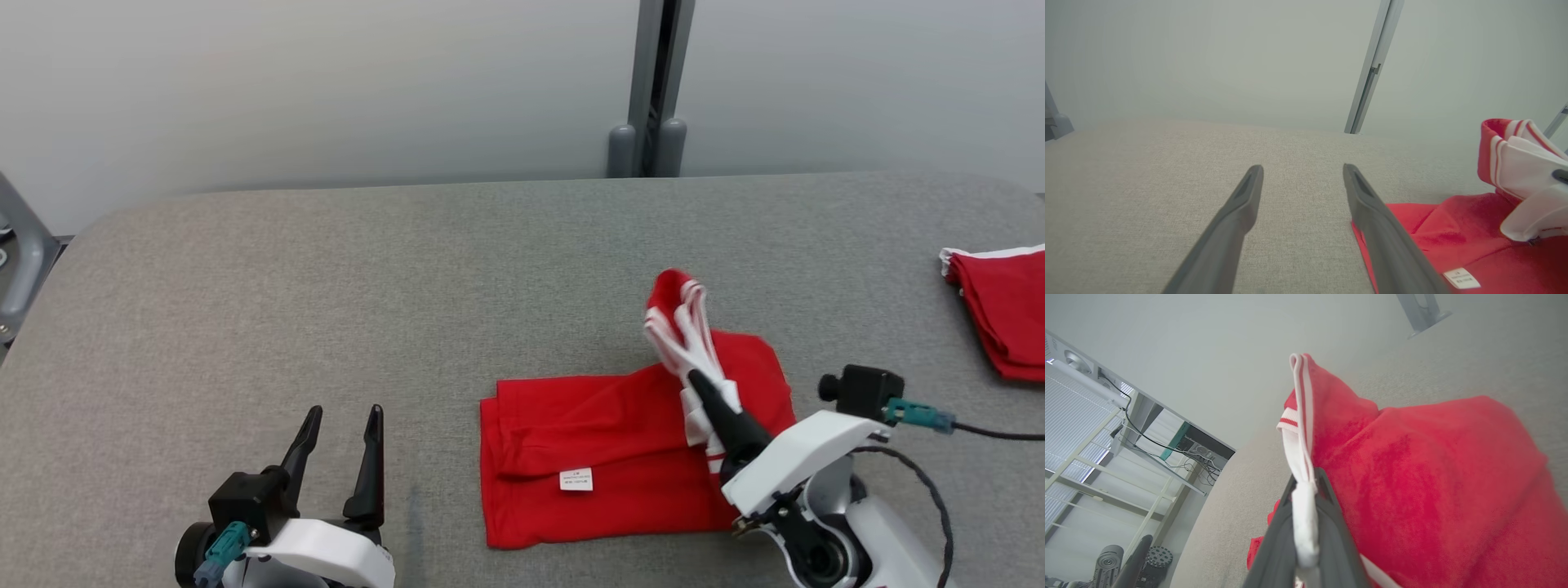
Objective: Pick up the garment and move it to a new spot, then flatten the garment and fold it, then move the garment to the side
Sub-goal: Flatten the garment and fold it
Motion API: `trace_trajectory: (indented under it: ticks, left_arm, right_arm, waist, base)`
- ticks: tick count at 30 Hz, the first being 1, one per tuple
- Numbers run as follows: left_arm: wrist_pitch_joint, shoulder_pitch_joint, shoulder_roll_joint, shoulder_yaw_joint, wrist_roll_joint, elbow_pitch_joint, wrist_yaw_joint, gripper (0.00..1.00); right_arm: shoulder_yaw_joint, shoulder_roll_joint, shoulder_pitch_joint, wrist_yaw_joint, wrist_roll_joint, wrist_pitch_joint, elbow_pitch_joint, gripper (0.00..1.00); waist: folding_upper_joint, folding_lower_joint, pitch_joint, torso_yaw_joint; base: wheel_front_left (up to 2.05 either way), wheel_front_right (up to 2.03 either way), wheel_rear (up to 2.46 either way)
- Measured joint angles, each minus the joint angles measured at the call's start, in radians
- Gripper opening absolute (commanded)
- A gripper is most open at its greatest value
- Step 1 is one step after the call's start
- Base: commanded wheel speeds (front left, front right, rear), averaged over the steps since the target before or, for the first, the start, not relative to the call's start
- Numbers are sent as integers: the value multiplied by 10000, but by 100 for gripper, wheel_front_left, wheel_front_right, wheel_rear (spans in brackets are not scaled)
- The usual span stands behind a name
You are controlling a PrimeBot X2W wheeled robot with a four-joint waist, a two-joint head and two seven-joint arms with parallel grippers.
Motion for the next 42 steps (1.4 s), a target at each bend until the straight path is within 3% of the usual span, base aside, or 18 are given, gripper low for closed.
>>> trace_trajectory:
  ticks: [3, 9, 17, 34, 36, 42]
  left_arm:
    - [0, -1, 6, 10, -17, 4, 31, 100]
    - [0, -33, 4, 17, -69, 31, 31, 100]
    - [0, -64, 6, 48, -100, 105, 15, 100]
    - [0, -153, 2, -213, -276, 186, 36, 100]
    - [0, -153, 8, -213, -276, 215, 44, 100]
    - [0, -156, 8, -198, -278, 257, 46, 100]
  right_arm:
    - [-13, 407, 247, 0, 161, 322, -217, 0]
    - [13, 625, 360, 0, 391, 412, -69, 0]
    - [1434, 654, -21, 0, 1887, -314, 309, 0]
    - [3563, 667, -1029, 0, 3879, -1235, 1720, 0]
    - [3791, 665, -1090, 0, 3940, -1356, 1958, 100]
    - [4640, 663, -1337, 0, 4734, -1499, 1584, 100]
  waist:
    - [0, 0, 33, 160]
    - [0, 0, 143, 590]
    - [0, 0, 300, 1223]
    - [0, 0, 489, 1716]
    - [0, 0, 487, 1742]
    - [0, 0, 507, 1760]
  base:
    - [0, 0, 0]
    - [0, 0, 0]
    - [0, 0, 0]
    - [0, 0, 0]
    - [0, 0, 0]
    - [0, 0, 0]
